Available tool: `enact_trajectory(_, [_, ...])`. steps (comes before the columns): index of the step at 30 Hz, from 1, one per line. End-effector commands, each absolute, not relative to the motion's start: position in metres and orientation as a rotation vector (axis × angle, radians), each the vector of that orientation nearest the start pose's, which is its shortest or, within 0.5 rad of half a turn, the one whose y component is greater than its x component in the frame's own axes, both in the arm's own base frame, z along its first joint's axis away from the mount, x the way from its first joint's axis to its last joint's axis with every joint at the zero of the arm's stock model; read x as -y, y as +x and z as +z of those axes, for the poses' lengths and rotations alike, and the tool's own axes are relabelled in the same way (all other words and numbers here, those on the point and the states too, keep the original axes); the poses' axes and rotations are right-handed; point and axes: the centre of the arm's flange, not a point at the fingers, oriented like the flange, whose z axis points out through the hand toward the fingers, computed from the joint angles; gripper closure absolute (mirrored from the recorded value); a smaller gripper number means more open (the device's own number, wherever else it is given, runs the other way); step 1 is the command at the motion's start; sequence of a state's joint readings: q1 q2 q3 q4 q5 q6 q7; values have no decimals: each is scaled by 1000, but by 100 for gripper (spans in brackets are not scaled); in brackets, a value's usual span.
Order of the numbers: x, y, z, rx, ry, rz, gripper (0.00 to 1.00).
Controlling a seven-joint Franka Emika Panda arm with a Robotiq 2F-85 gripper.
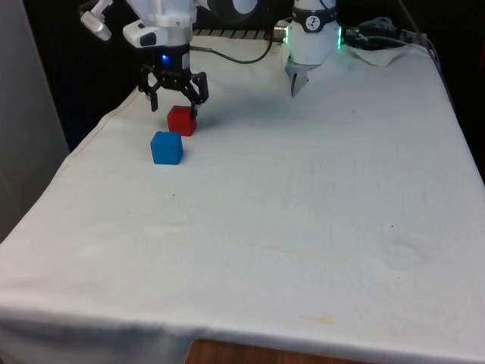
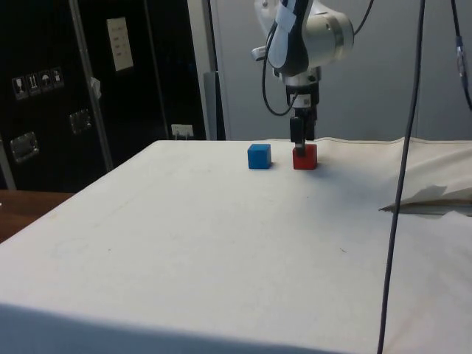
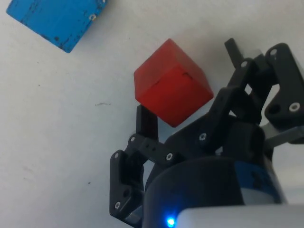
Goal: Stack the two cubes.
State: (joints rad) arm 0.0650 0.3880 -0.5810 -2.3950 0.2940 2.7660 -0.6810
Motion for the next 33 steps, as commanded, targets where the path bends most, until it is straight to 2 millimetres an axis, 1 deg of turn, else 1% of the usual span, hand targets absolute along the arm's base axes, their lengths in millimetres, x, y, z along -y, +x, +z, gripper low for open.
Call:
enact_trajectory(1, [269, 427, 187, -103, -3250, -18, 0])
enact_trajectory(6, [268, 428, 180, -95, -3252, 0, 0])
enact_trajectory(10, [269, 427, 178, -98, -3263, 24, 0])
enact_trajectory(17, [268, 427, 178, -96, -3258, 16, 0])
enact_trajectory(19, [269, 426, 178, -96, -3262, 27, 20])
enact_trajectory(20, [268, 427, 177, -97, -3259, 19, 20])
enact_trajectory(22, [268, 427, 177, -94, -3260, 21, 44])
enact_trajectory(26, [268, 427, 177, -96, -3260, 24, 86])
enact_trajectory(27, [268, 427, 177, -94, -3260, 23, 100])
enact_trajectory(33, [268, 427, 177, -97, -3260, 24, 99])
